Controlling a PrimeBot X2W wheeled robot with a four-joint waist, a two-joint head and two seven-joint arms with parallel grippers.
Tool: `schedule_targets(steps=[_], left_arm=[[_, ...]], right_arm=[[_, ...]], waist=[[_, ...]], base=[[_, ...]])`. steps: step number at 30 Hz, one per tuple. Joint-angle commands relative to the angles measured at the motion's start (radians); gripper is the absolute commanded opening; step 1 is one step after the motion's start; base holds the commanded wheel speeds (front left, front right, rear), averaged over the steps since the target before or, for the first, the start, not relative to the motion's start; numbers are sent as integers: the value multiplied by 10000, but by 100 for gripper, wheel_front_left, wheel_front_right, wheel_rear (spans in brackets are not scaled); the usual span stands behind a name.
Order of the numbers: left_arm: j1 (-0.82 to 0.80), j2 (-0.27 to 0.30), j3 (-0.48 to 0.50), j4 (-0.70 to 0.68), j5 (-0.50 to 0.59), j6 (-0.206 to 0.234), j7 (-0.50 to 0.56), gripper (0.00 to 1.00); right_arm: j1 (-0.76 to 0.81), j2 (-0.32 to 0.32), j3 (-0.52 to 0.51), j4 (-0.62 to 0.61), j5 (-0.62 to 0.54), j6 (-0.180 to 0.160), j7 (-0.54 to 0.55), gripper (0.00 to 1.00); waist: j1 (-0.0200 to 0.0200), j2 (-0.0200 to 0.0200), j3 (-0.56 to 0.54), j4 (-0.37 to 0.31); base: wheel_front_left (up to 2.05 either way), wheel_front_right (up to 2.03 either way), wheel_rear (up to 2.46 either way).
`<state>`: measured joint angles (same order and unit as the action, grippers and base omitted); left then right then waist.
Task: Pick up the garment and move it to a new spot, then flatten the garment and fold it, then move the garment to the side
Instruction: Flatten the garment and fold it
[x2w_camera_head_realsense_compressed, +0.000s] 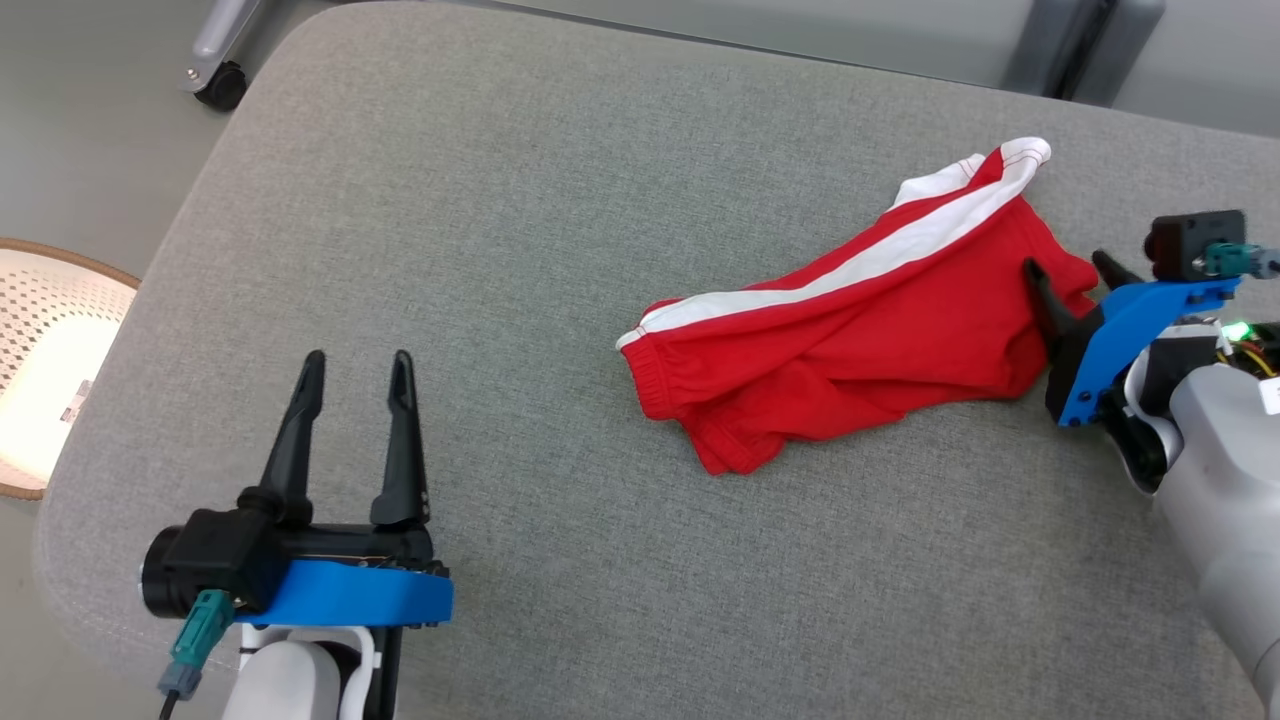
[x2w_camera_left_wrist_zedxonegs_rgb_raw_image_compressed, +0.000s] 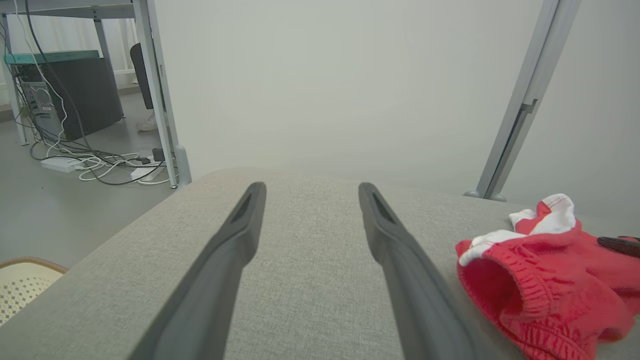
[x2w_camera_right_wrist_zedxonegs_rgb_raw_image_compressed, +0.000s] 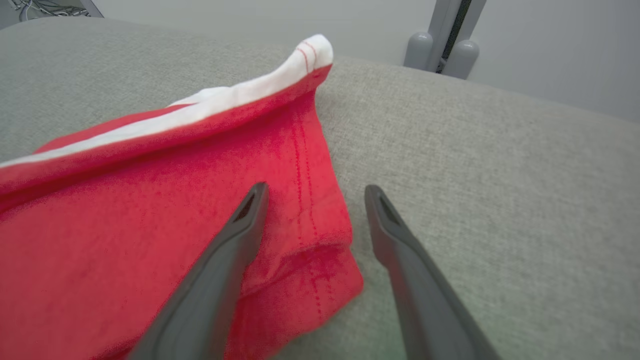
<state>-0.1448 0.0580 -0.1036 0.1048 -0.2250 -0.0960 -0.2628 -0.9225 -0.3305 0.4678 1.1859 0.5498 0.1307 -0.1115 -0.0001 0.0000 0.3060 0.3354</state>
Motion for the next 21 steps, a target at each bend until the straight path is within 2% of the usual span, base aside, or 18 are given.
schedule_targets(steps=[1, 8, 9, 10, 11, 12, 21], left_arm=[[79, -30, 161, 2, 97, 46, -27, 100], [265, -77, 531, 161, 227, 132, -27, 100], [276, -79, 547, 186, 212, 170, -27, 100], [285, -79, 558, 202, 197, 186, -27, 100], [294, -78, 573, 211, 190, 212, -27, 100], [307, -79, 585, 223, 190, 248, -27, 100], [492, -78, 814, 339, 401, 273, -27, 100]], right_arm=[[119, 44, 93, 91, 58, 1, 134, 100], [371, 177, 460, 312, 214, 1, 704, 100], [413, 190, 507, 319, 248, 1, 802, 87], [446, 209, 553, 304, 290, 1, 828, 47], [460, 237, 585, 225, 365, 1, 788, 2], [466, 238, 608, 152, 401, 1, 696, 0], [928, 331, 459, -433, 1164, 1, -524, 0]], waist=[[1, 0, -15, 22], [1, 0, -125, 58], [1, 0, -139, 49], [1, 0, -154, 36], [1, 0, -169, 14], [1, 0, -187, -14], [1, 0, -676, -669]], base=[[0, 0, 0], [0, 0, 0], [0, 0, 0], [0, 0, 0], [0, 0, 0], [0, 0, 0], [0, 0, 0]])
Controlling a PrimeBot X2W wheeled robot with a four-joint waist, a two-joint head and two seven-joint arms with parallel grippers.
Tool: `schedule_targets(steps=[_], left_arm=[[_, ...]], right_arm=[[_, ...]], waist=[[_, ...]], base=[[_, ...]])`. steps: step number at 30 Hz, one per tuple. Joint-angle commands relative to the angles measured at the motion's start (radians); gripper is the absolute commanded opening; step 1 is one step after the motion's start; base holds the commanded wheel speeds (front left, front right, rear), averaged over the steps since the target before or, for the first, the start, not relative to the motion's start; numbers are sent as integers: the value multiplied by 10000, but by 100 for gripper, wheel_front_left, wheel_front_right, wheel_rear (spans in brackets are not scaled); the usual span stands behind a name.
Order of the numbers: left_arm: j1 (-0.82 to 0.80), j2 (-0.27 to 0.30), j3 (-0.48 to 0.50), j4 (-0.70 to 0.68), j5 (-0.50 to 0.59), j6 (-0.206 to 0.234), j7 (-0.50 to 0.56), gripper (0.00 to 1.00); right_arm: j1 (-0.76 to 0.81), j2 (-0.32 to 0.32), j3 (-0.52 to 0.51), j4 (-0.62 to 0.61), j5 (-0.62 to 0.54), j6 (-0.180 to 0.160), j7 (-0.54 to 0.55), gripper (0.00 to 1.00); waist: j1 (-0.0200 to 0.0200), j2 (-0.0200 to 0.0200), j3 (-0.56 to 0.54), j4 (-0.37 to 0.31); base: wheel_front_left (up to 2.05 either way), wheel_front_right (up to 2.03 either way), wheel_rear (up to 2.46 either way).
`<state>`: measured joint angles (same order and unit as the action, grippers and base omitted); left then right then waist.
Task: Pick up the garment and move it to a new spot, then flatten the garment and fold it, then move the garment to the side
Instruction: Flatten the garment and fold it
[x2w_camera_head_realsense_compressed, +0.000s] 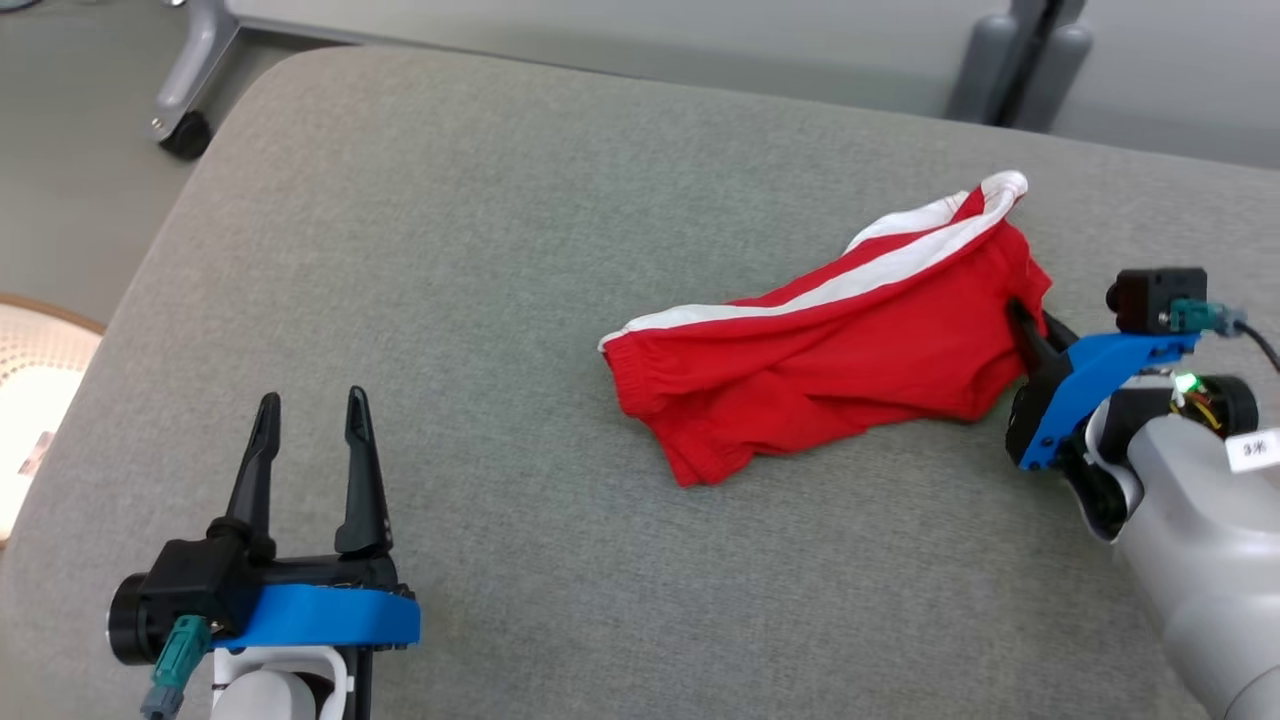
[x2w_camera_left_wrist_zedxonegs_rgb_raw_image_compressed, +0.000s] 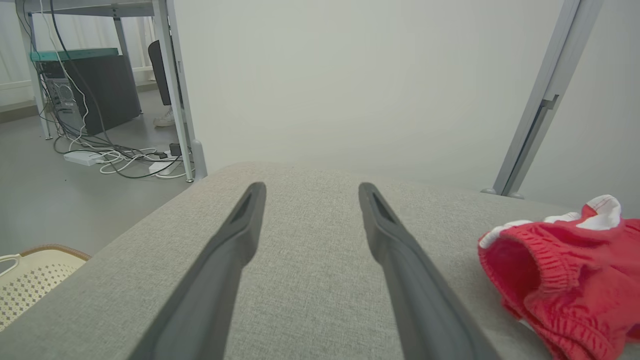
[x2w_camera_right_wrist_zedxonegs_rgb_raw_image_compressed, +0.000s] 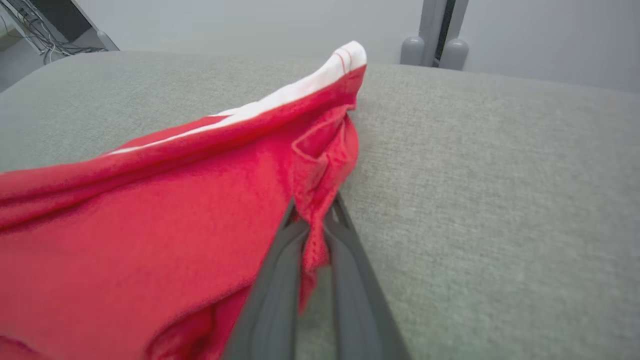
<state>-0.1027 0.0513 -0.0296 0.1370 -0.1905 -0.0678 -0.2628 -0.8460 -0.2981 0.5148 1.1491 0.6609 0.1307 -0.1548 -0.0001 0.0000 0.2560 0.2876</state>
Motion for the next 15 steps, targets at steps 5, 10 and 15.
schedule_targets(steps=[5, 10, 15], left_arm=[[164, -13, 249, 12, 174, -100, -27, 100], [402, -12, 375, -57, 340, -127, -27, 100], [600, -12, 553, -96, 431, -167, -27, 100]], right_arm=[[869, -164, 1, -699, 562, 1, -520, 0], [2007, -453, -139, -1798, 1290, 1, -833, 0], [3143, -832, -634, -2699, 1864, 1, -1002, 0]], waist=[[1, 0, -415, -583], [1, 0, -654, -1063], [1, 0, -828, -1487]], base=[[0, 0, 0], [0, 0, 0], [0, 0, 0]])
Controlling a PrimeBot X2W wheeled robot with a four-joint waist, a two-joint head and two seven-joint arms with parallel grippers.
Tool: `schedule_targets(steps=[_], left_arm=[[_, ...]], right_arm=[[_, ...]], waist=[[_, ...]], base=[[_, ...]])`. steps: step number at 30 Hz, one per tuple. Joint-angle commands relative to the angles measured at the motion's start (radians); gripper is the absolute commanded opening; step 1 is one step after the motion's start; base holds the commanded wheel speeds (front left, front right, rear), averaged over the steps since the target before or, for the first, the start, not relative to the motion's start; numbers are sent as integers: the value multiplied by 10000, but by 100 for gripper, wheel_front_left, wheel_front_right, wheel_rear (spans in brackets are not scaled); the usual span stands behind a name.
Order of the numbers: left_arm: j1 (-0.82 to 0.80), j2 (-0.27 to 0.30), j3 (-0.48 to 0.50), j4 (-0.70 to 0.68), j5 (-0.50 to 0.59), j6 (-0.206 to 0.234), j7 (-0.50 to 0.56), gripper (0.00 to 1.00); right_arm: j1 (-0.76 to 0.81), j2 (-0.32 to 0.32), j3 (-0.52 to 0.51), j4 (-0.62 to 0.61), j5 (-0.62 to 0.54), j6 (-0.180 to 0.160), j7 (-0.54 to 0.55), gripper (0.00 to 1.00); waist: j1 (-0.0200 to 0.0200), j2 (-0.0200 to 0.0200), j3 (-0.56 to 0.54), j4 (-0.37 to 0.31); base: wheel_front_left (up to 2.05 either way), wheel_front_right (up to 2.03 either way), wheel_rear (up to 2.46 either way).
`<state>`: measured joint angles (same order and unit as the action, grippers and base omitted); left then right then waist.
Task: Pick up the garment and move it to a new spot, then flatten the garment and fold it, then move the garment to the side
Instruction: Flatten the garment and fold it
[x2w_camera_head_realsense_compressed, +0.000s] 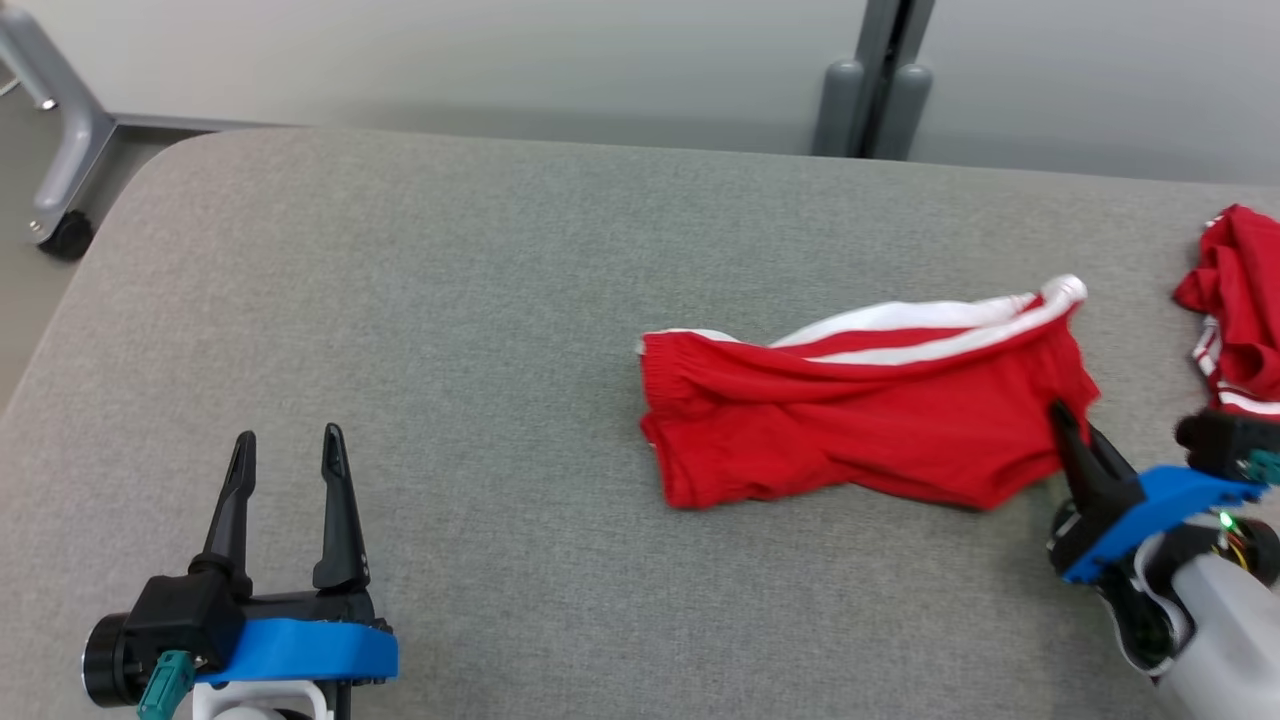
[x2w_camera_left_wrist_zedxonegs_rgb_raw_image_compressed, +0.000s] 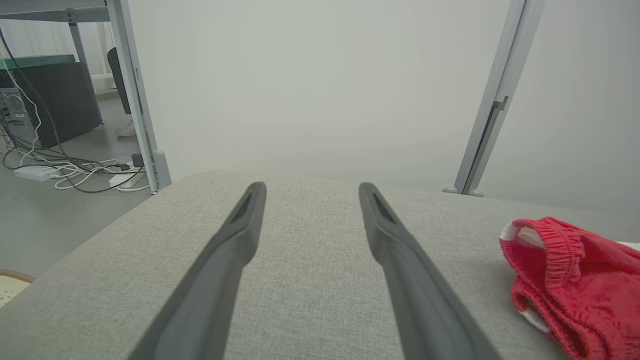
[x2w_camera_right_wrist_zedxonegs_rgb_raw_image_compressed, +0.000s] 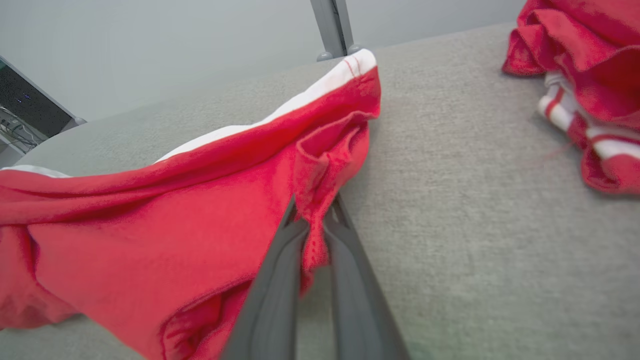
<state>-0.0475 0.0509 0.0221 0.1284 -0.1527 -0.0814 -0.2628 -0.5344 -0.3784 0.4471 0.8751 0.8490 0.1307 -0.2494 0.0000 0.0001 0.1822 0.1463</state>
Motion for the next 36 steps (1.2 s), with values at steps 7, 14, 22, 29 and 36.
schedule_targets(steps=[7, 14, 22, 29, 36], left_arm=[[113, -5, 127, -12, 114, -97, -27, 100], [154, -7, 102, -36, 132, -110, -27, 100], [90, -7, 95, 27, 151, -125, -27, 100], [168, -8, 92, 48, 170, -141, -27, 100], [130, -8, 85, 60, 176, -141, -27, 100]], right_arm=[[1282, -606, -977, -628, 346, 1, -120, 0], [1796, -635, -1772, -899, 167, 1, -99, 0], [1490, -276, -2089, -1241, -430, 1, 59, 0], [1066, 92, -2230, -2031, -1090, 1, 165, 0], [503, 814, -1850, -3097, -1873, 1, 620, 0]], waist=[[0, -1, -192, -264], [0, -1, -201, -334], [0, -1, -218, -364], [0, -1, -308, -363], [0, -1, -378, -312]], base=[[0, 0, 0], [0, 0, 0], [0, 0, 0], [0, 0, 0], [0, 0, 0]])
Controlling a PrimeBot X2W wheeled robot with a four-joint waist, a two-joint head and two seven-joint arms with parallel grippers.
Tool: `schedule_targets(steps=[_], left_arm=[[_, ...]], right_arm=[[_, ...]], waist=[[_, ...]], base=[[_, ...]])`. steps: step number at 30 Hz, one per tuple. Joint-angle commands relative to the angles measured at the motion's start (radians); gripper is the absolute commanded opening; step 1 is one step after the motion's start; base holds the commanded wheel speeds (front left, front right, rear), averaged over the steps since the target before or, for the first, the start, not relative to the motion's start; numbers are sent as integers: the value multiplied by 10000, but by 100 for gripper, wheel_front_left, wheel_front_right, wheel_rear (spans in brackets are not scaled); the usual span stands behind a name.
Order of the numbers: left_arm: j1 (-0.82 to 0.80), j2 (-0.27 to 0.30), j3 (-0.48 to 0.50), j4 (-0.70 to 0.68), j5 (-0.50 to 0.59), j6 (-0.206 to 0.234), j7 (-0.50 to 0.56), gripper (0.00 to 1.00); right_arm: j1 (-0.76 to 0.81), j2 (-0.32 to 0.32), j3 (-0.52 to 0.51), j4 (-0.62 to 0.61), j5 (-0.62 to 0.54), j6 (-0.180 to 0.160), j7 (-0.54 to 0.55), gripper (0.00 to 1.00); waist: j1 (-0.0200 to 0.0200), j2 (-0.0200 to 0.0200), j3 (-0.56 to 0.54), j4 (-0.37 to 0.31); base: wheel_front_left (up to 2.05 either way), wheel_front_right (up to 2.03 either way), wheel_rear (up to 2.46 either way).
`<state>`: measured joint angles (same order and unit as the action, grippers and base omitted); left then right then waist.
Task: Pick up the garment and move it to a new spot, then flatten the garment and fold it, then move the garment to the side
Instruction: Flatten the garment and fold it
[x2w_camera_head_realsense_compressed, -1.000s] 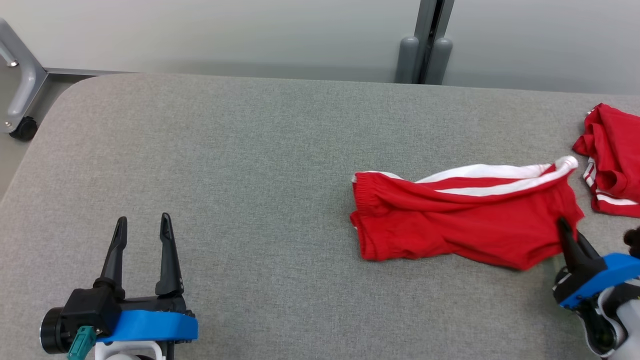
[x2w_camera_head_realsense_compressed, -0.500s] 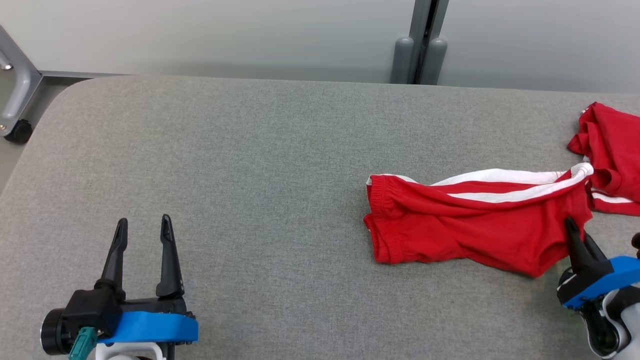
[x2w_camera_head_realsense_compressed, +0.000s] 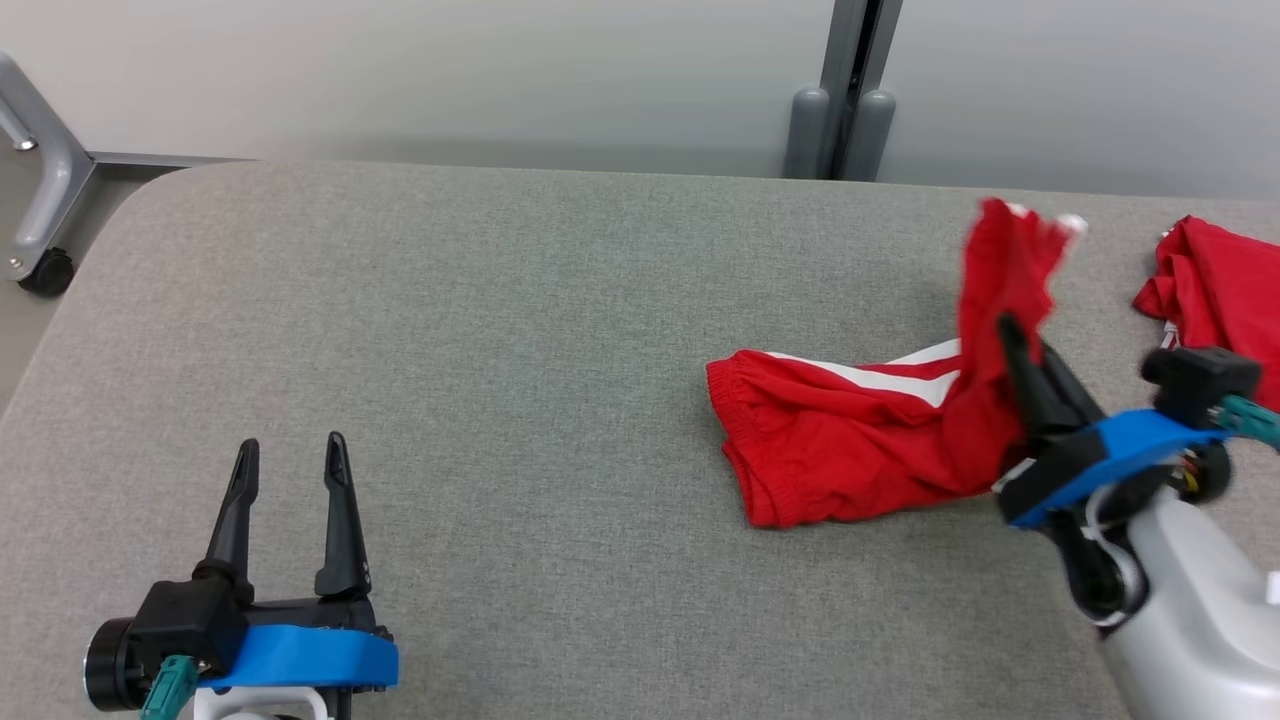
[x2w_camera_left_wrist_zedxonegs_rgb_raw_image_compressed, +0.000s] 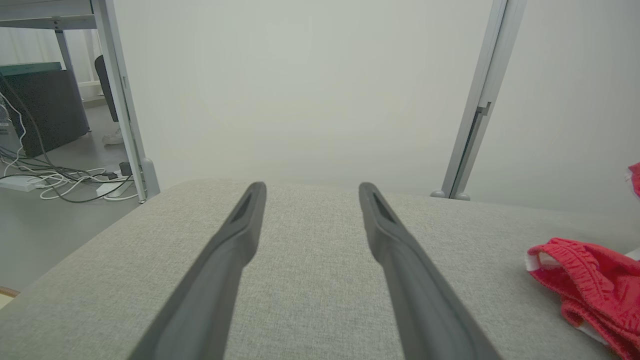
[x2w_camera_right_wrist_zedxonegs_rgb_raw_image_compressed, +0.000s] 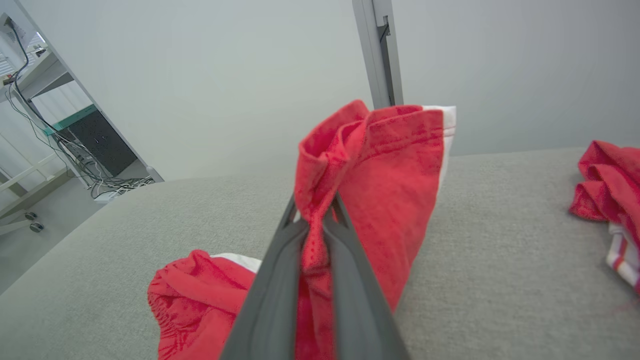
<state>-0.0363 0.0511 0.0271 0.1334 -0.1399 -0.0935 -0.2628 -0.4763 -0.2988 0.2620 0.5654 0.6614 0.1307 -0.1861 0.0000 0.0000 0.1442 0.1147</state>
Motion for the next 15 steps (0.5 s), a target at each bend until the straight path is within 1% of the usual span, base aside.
schedule_targets(steps=[1, 7, 11, 15], left_arm=[[6, -10, 21, 13, 50, -23, -27, 100], [-15, -10, -116, -17, -9, 33, -27, 100], [73, -10, -151, -22, -61, 81, -27, 100], [106, -10, -159, -40, -75, 117, -27, 100]], right_arm=[[-144, 156, 135, -163, -122, 1, 84, 0], [-287, 788, 855, -897, -598, 1, 503, 0], [27, 910, 1376, -1200, -854, 1, 690, 0], [488, 812, 1862, -1463, -986, 1, 882, 0]], waist=[[0, 0, -1, 28], [0, 0, 2, 219], [0, 0, -16, 355], [0, 0, -29, 449]], base=[[0, 0, 0], [0, 0, 0], [0, 0, 0], [0, 0, 0]])
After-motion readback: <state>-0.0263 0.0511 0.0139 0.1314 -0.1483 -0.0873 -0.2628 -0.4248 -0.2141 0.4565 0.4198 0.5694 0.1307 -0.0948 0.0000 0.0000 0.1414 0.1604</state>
